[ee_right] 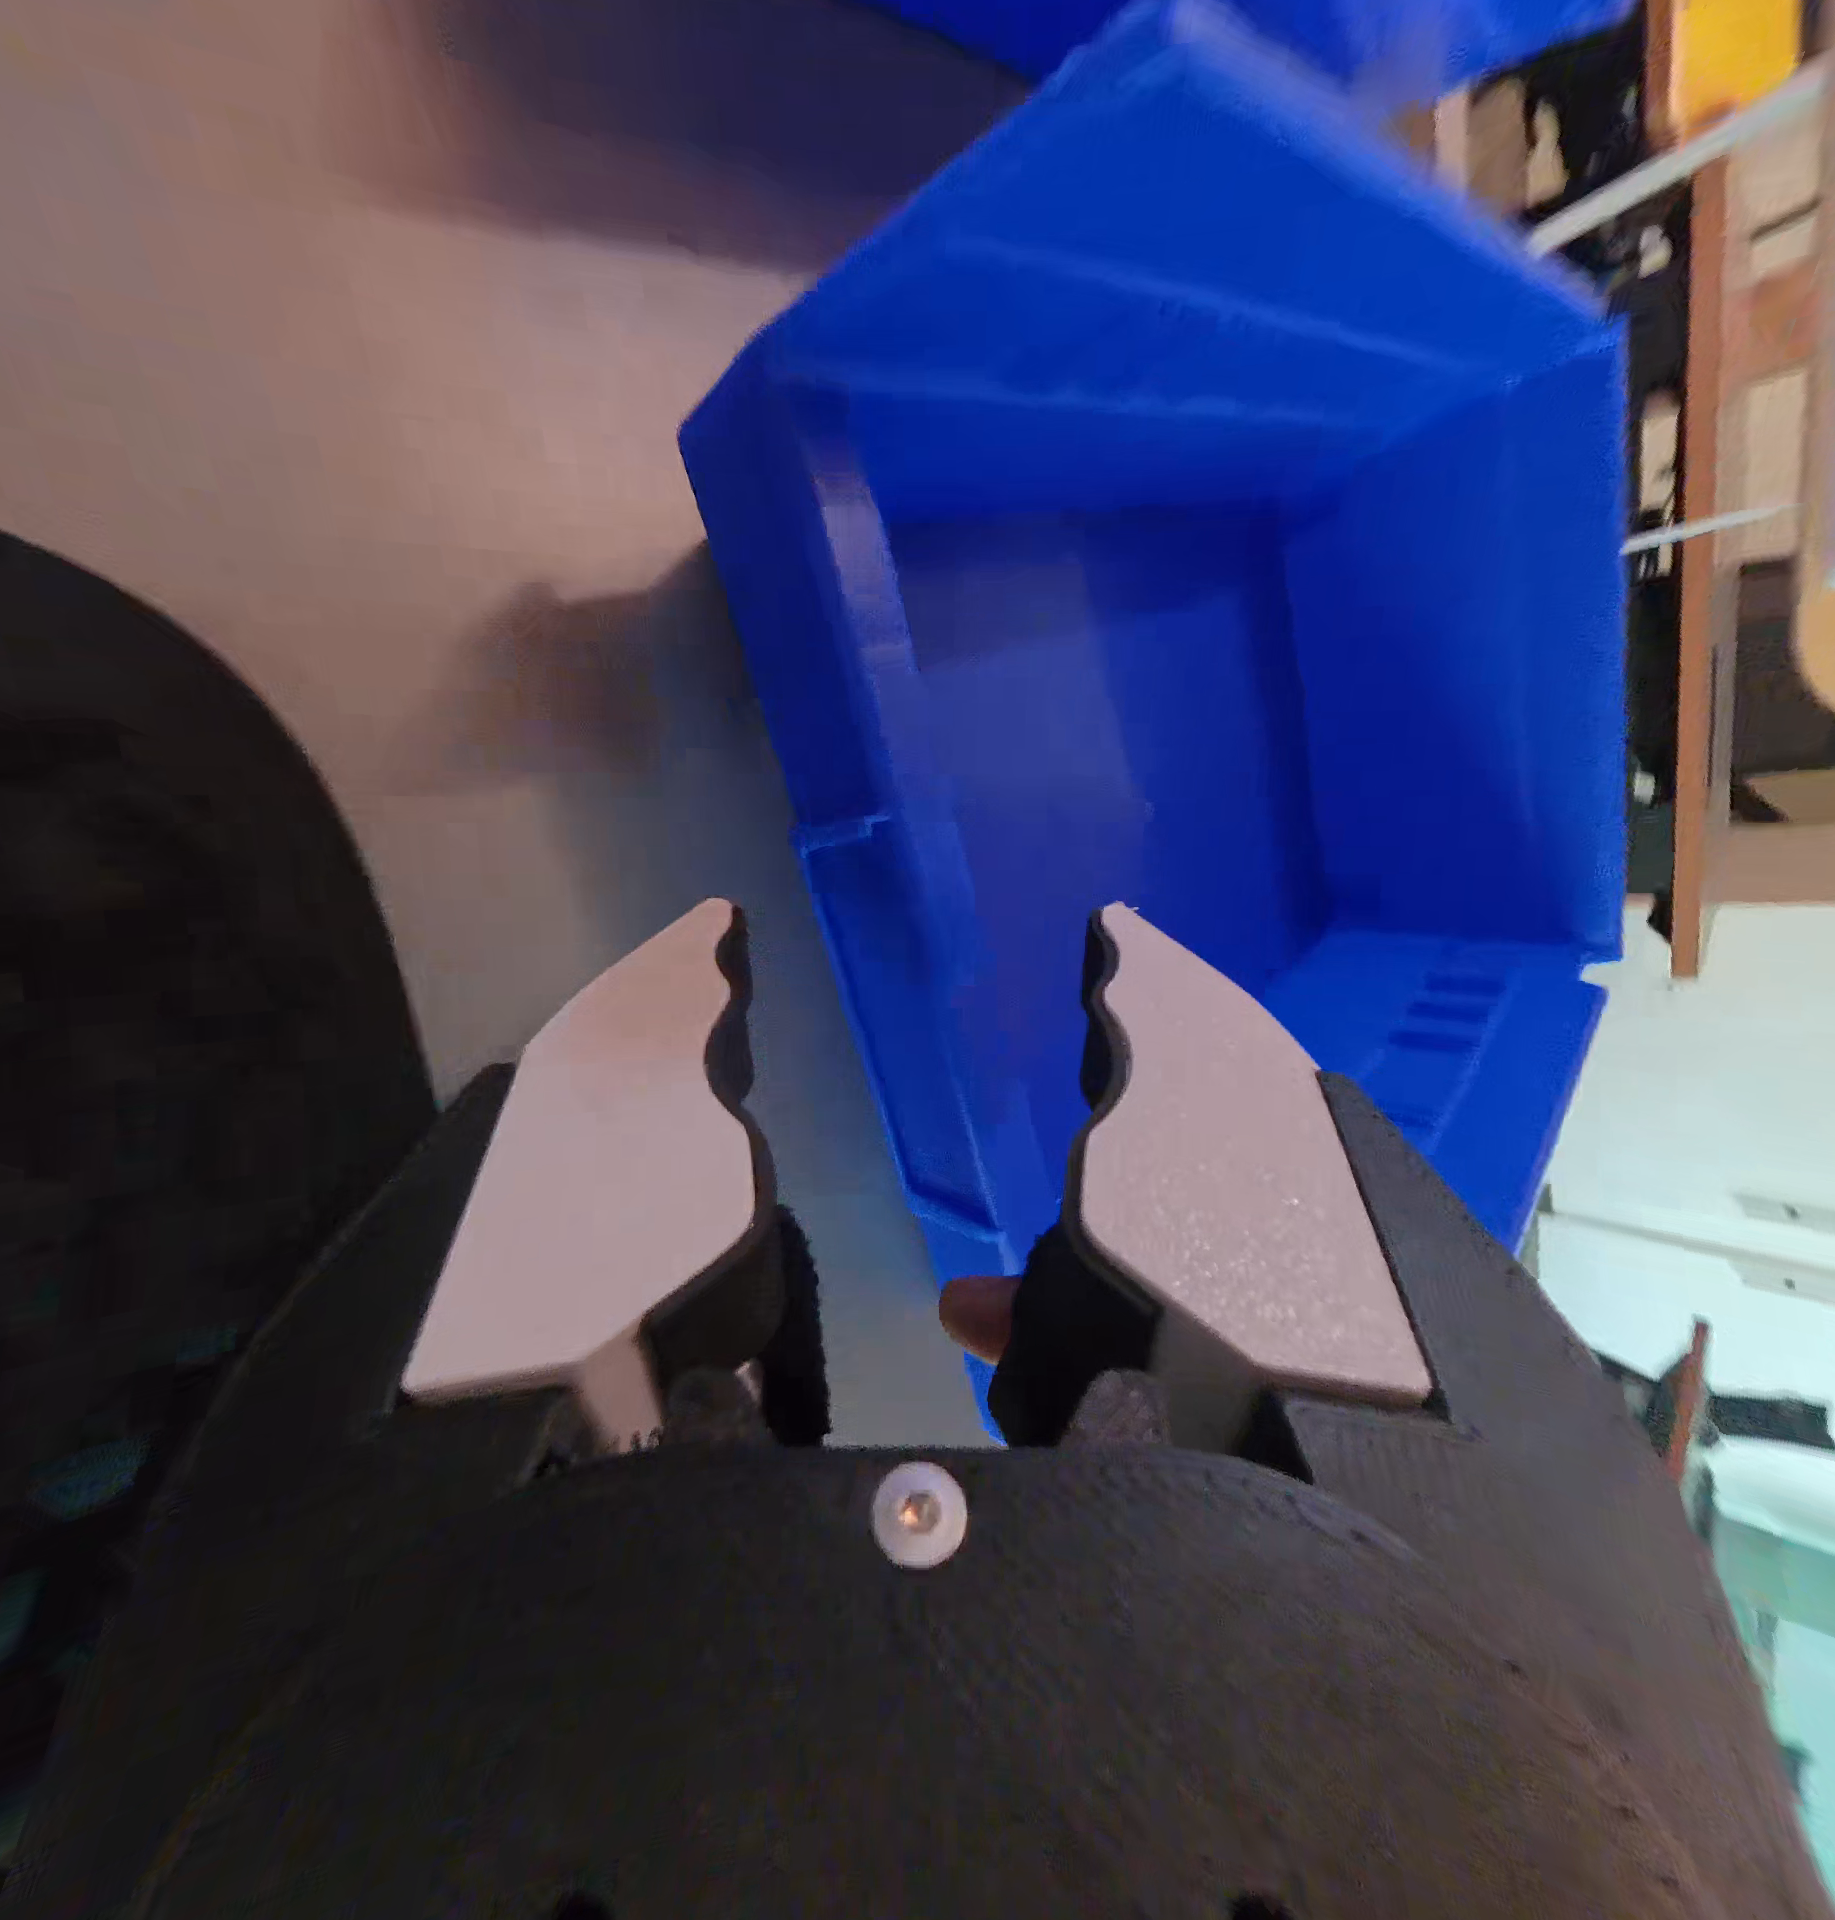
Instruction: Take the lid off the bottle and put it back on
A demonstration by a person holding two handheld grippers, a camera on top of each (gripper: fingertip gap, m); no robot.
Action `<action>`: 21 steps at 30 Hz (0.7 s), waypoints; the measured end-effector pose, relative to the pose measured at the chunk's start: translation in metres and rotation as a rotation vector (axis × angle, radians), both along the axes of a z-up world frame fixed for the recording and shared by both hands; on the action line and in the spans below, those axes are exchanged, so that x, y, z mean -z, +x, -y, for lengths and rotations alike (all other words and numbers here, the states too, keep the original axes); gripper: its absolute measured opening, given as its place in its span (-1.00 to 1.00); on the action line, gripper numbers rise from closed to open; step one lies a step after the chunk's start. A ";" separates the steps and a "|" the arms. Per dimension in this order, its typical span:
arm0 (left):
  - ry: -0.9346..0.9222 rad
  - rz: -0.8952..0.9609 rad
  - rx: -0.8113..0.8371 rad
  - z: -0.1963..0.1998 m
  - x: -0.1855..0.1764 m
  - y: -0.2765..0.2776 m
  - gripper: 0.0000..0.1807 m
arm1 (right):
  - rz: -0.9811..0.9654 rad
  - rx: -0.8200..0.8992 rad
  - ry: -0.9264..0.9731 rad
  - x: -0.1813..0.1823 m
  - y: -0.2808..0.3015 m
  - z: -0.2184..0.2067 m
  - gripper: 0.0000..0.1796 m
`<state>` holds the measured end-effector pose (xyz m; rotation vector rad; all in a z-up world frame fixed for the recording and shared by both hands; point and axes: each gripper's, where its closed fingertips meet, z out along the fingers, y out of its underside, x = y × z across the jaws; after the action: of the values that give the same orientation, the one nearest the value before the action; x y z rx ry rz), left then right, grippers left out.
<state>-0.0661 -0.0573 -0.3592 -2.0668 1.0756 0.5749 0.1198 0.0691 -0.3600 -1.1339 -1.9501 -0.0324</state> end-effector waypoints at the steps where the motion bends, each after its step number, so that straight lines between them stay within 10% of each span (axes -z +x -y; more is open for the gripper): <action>1: -0.027 -0.035 -0.038 0.004 0.008 -0.014 -0.59 | 0.033 0.033 0.028 0.008 0.000 -0.006 -0.40; 21: -0.025 0.086 -0.140 0.106 0.014 -0.124 -0.57 | 0.353 0.430 -0.051 0.017 0.129 -0.039 -0.57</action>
<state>-0.1900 -0.1629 -0.3729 -2.1809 0.8987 0.5386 0.2491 0.1079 -0.3768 -1.6527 -1.9744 -0.4407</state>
